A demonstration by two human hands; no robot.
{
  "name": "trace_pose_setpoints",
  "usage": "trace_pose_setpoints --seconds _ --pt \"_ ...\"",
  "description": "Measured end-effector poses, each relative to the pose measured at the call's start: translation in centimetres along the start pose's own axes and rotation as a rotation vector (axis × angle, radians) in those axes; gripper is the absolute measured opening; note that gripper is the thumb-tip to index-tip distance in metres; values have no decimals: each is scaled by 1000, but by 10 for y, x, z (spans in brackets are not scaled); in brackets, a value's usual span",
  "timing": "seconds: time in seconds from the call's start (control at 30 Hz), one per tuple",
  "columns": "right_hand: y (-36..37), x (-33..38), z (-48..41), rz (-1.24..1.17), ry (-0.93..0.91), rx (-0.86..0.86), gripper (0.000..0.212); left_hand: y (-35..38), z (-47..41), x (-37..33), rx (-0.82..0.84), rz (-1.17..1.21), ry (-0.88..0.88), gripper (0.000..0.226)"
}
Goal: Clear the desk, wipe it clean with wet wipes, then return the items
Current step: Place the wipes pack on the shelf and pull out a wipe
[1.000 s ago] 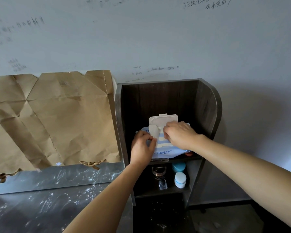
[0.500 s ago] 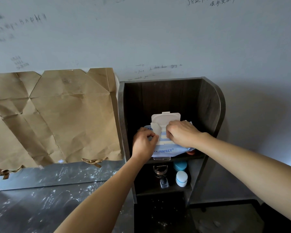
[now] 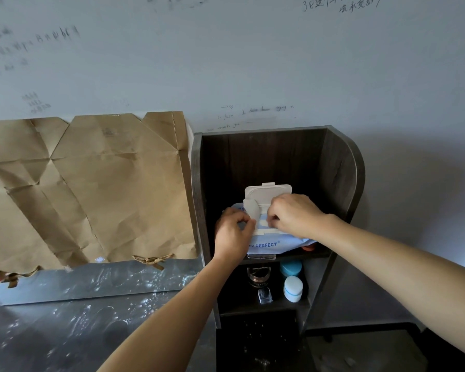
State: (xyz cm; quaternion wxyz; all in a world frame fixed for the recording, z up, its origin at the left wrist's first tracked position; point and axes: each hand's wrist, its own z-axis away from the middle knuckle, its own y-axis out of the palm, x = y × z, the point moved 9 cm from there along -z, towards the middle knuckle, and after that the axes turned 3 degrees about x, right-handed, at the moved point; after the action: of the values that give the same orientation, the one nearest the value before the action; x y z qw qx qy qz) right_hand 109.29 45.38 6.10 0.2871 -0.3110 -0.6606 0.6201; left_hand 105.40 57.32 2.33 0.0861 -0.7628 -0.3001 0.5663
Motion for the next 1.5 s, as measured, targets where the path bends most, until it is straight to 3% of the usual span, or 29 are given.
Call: trace_pose_setpoints --seconds 0.2,0.57,0.87,1.07,1.17,1.3,1.4,1.5 --pt "10 -1 -4 21 37 57 20 1 1 1 5 -35 11 14" --pt "10 -24 -12 -372 154 53 18 -3 -2 0 -5 21 11 14" --pt "4 -47 -13 -746 276 -120 26 -7 -6 -3 -17 21 2 15" --pt "-9 -57 -9 -983 339 -287 18 -5 -8 -2 5 15 10 16" --pt "-24 -47 -10 -787 195 -204 6 -4 -6 1 -1 33 -10 16" --pt "-10 -23 -1 -357 126 -31 13 -6 -7 1 -5 37 5 17" --pt "1 -16 -4 -407 58 29 12 -5 -5 2 9 28 15 16" --pt "5 -31 -9 -519 161 47 25 -5 -4 3 9 18 18 15"
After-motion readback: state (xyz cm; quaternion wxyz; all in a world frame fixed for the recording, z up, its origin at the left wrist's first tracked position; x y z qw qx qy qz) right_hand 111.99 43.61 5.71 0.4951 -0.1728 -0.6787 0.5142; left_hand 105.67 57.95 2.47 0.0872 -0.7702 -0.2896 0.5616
